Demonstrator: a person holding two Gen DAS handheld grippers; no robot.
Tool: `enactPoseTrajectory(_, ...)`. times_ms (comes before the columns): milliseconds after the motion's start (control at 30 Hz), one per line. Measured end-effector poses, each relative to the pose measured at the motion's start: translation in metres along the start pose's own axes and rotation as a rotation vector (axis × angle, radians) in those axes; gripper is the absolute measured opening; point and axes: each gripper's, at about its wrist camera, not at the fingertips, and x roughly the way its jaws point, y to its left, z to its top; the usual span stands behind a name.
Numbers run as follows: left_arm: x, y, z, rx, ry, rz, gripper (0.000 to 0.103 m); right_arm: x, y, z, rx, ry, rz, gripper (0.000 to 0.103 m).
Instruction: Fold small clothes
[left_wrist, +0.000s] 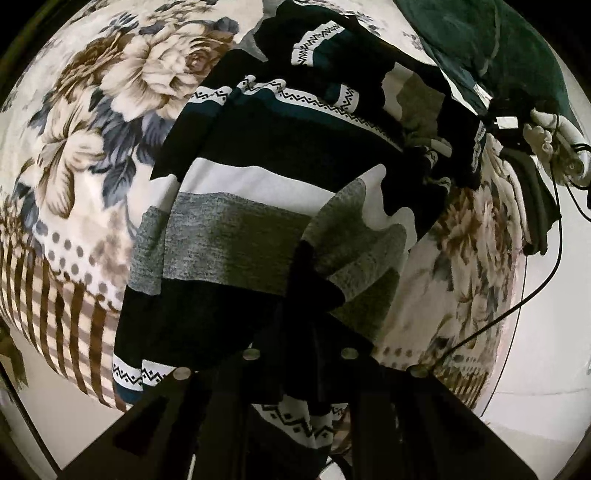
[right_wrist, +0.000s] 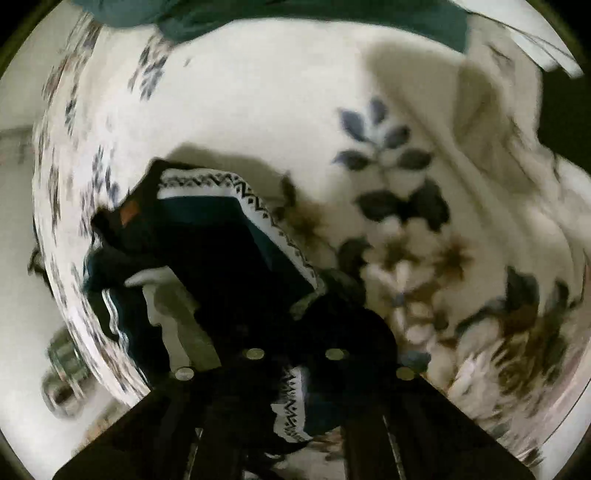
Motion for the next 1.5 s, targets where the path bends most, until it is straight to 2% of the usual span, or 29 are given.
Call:
enactPoseTrajectory(67, -0.004, 0.005, -0.001, -0.025, -0.002, -0.016, 0.008, -0.016, 0.006, -0.006, 0.010, -0.048, 0.010, 0.004)
enactPoseTrajectory(200, -0.013, 0.019, -0.005, -0.081, -0.010, -0.044, 0.008, -0.051, 0.039, -0.019, -0.047, -0.079, -0.004, 0.004)
enactPoseTrajectory(400, -0.024, 0.047, -0.013, -0.157, -0.034, -0.057, 0.007, -0.082, 0.147, -0.047, -0.199, -0.061, -0.014, 0.004)
enactPoseTrajectory(533, -0.024, 0.070, -0.021, -0.214, -0.046, -0.057, 0.006, -0.062, 0.234, -0.070, -0.311, -0.019, -0.046, 0.003)
enactPoseTrajectory(633, -0.022, 0.090, -0.028, -0.270, -0.055, -0.066, 0.006, -0.025, 0.309, -0.086, -0.396, 0.007, -0.103, 0.003)
enactPoseTrajectory(833, -0.008, 0.118, -0.041, -0.362, -0.058, -0.078, 0.004, 0.051, 0.411, -0.103, -0.472, 0.032, -0.206, 0.003)
enactPoseTrajectory(967, 0.002, 0.131, -0.051, -0.399, -0.043, -0.085, 0.004, 0.082, 0.446, -0.099, -0.465, 0.005, -0.245, 0.003)
enactPoseTrajectory(1067, 0.007, 0.138, -0.053, -0.418, -0.028, -0.091, 0.005, 0.099, 0.456, -0.090, -0.427, -0.019, -0.252, 0.003)
enactPoseTrajectory(1133, 0.006, 0.142, -0.053, -0.432, -0.024, -0.078, 0.006, 0.114, 0.454, -0.084, -0.433, 0.027, -0.247, 0.008)
enactPoseTrajectory(1167, 0.007, 0.143, -0.051, -0.438, -0.008, -0.075, 0.006, 0.119, 0.451, -0.083, -0.436, 0.062, -0.238, 0.012)
enactPoseTrajectory(1233, 0.010, 0.146, -0.045, -0.448, 0.000, -0.076, 0.006, 0.118, 0.444, -0.088, -0.446, 0.094, -0.226, 0.028)
enactPoseTrajectory(1267, 0.013, 0.147, -0.041, -0.436, 0.000, -0.056, 0.007, 0.112, 0.439, -0.095, -0.465, 0.096, -0.223, 0.042)
enactPoseTrajectory(1300, 0.015, 0.147, -0.038, -0.421, 0.003, -0.043, 0.007, 0.107, 0.435, -0.103, -0.489, 0.099, -0.221, 0.049)
enactPoseTrajectory(1367, 0.020, 0.145, -0.029, -0.383, 0.012, -0.020, 0.007, 0.089, 0.421, -0.130, -0.574, 0.095, -0.243, 0.050)
enactPoseTrajectory(1400, 0.021, 0.143, -0.024, -0.359, 0.023, 0.004, 0.009, 0.082, 0.414, -0.143, -0.607, 0.094, -0.254, 0.050)
enactPoseTrajectory(1433, 0.021, 0.142, -0.020, -0.341, 0.033, 0.024, 0.025, 0.074, 0.403, -0.159, -0.646, 0.089, -0.268, 0.050)
enactPoseTrajectory(1467, 0.020, 0.142, -0.016, -0.320, 0.044, 0.041, 0.058, 0.066, 0.388, -0.178, -0.675, 0.074, -0.284, 0.050)
enactPoseTrajectory(1500, 0.018, 0.142, -0.013, -0.309, 0.048, 0.049, 0.076, 0.063, 0.374, -0.194, -0.685, 0.067, -0.294, 0.051)
